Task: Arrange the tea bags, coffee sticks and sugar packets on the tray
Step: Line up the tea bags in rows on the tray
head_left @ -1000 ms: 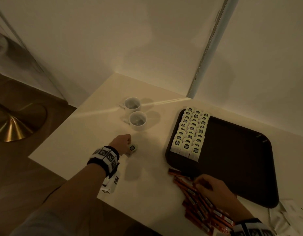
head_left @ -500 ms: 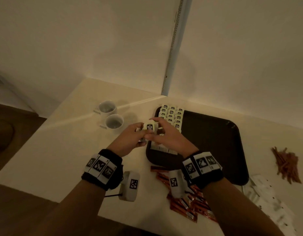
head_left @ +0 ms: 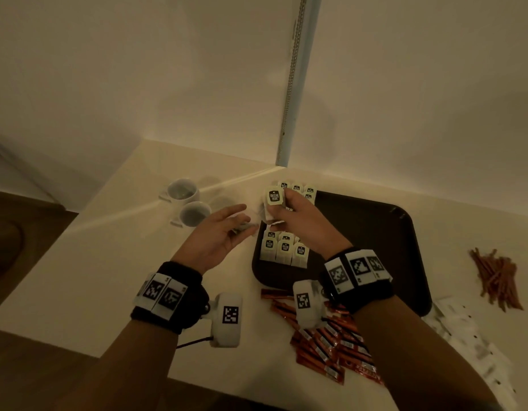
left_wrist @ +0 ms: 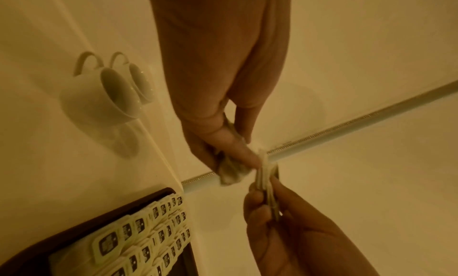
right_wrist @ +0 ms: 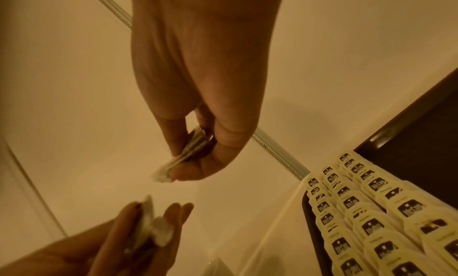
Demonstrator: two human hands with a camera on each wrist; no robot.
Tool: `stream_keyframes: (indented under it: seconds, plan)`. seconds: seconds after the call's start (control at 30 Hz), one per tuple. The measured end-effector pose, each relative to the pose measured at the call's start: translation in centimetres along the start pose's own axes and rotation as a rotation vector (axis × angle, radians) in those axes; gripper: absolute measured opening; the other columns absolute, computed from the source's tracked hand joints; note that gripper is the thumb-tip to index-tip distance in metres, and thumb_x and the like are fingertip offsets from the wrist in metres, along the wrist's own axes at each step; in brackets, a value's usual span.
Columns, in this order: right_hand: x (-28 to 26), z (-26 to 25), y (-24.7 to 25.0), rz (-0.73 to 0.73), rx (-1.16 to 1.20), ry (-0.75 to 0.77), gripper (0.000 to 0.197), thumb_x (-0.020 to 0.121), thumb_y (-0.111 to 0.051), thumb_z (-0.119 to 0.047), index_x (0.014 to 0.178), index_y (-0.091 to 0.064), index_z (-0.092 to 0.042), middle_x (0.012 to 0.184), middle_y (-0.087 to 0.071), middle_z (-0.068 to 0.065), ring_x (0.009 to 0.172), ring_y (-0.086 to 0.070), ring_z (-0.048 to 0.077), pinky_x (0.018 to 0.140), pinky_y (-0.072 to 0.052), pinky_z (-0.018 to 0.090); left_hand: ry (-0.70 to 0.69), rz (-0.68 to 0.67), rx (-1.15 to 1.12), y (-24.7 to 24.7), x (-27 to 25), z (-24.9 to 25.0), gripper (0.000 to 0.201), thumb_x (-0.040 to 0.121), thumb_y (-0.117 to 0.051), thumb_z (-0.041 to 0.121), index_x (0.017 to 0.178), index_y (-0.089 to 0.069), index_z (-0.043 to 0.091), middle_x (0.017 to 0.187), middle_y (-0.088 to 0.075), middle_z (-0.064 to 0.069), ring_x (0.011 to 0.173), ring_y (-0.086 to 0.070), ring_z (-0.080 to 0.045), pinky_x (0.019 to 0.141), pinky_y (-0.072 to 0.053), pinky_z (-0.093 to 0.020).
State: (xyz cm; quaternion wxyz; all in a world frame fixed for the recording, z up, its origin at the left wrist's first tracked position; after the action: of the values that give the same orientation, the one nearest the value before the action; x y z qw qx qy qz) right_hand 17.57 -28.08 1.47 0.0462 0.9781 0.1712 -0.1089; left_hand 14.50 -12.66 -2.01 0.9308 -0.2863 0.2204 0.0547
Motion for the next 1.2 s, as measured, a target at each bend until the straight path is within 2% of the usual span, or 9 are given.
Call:
stream_keyframes:
  seconds: [0.17,0.37,0.47,0.6,0.7,0.8,0.9,1.07,1.2]
  plan:
    - [0.0,-0.1,-0.2,-0.091,0.228,-0.119,0.027,0.096,-0.047,-0.004,0.122,-0.048,-0.010,0.102,-0.060,0.005,0.081,-0.063,0.016,0.064,-0.056,0.025,0.189,0.049,-0.152,0.8,0.2,-1.4,0.017,0.096,-0.050,0.025,0.096,-0.060,0.012,0.079,-0.068,0.000,0.050,-0.060,-0.008,0.033,-0.038,-0.013]
    - [-0.1,0.3,-1.3,-0.144,0.395,-0.245,0.018,0.095,-0.042,-0.002,0.096,-0.056,-0.014,0.087,-0.065,0.005,0.075,-0.064,0.018,0.064,-0.058,0.029,0.212,0.047,-0.382,0.6,0.7,-2.7,0.031,0.097,-0.042,0.038,0.093,-0.059,0.013,0.078,-0.062,-0.003,0.069,-0.064,-0.020,0.069,-0.053,-0.034]
    - [0.1,0.4,-1.5,-0.124,0.324,-0.248,0.012,0.097,-0.043,-0.008,0.100,-0.054,-0.013,0.097,-0.060,0.005,0.082,-0.062,0.017,0.066,-0.058,0.029,0.201,0.072,-0.357,0.5,1.0,-2.2,0.036,0.097,-0.042,0.040,0.096,-0.059,0.009,0.073,-0.050,-0.005,0.062,-0.051,-0.019,0.059,-0.056,-0.030]
    - [0.6,1.0,-1.3,-0.058,0.000,-0.184,0.022,0.097,-0.040,-0.005,0.117,-0.047,-0.011,0.113,-0.052,0.006,0.088,-0.057,0.013,0.073,-0.057,0.029,0.140,0.044,0.077,-0.2,0.9,-1.2,0.052,0.098,-0.028,0.054,0.108,-0.061,0.016,0.064,-0.050,0.001,0.058,-0.046,-0.013,0.059,-0.040,-0.026]
    - [0.7,1.3,-1.7,-0.058,-0.122,-0.182,0.020,0.097,-0.039,-0.007,0.114,-0.047,-0.011,0.111,-0.052,0.007,0.086,-0.057,0.013,0.069,-0.057,0.026,0.039,0.027,0.311,-1.0,1.1,-0.7,0.046,0.101,-0.026,0.040,0.118,-0.062,0.018,0.092,-0.065,-0.003,0.086,-0.056,-0.017,0.069,-0.044,-0.030]
    - [0.6,1.5,-1.9,-0.045,-0.040,-0.190,0.018,0.099,-0.038,-0.009,0.114,-0.048,-0.010,0.107,-0.053,0.007,0.089,-0.058,0.016,0.076,-0.058,0.032,0.002,-0.041,0.323,-1.3,1.1,-0.7,0.038,0.097,-0.033,0.015,0.124,-0.059,0.008,0.104,-0.064,-0.010,0.085,-0.060,-0.018,0.060,-0.049,-0.027]
    - [0.5,1.0,-1.1,0.021,0.019,-0.145,0.020,0.100,-0.039,-0.012,0.117,-0.048,-0.009,0.109,-0.054,0.006,0.093,-0.058,0.017,0.077,-0.058,0.036,-0.017,-0.054,0.218,-1.3,1.1,-0.4,0.036,0.094,-0.037,-0.003,0.125,-0.053,0.009,0.106,-0.060,-0.012,0.087,-0.060,-0.019,0.066,-0.050,-0.029]
    - [0.3,-0.8,0.5,0.011,0.022,0.041,0.023,0.100,-0.040,-0.010,0.118,-0.051,-0.018,0.120,-0.050,0.015,0.095,-0.058,0.019,0.071,-0.058,0.030,-0.024,-0.117,-0.116,-0.9,1.2,-0.5,0.010,0.087,-0.054,0.005,0.092,-0.058,0.011,0.091,-0.061,-0.007,0.080,-0.062,-0.015,0.065,-0.054,-0.025]
    - [0.2,-2.0,-0.4,-0.099,-0.068,0.171,0.026,0.097,-0.047,-0.012,0.110,-0.058,-0.031,0.107,-0.052,0.027,0.090,-0.057,0.025,0.077,-0.051,0.034,0.043,-0.219,-0.231,-2.0,0.8,-0.7,0.021,0.087,-0.047,0.017,0.103,-0.060,0.009,0.098,-0.066,-0.007,0.087,-0.062,-0.018,0.072,-0.054,-0.027]
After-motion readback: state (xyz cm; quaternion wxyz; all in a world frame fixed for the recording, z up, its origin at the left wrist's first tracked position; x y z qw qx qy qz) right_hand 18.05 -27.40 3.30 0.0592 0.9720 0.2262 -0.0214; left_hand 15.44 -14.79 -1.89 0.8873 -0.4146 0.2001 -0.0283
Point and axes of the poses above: each hand's wrist, its own x-axis towards the middle knuckle, its own y-axis out of the back of the hand, z = x × y, the point moved 4 cm from there along x, towards the middle knuckle
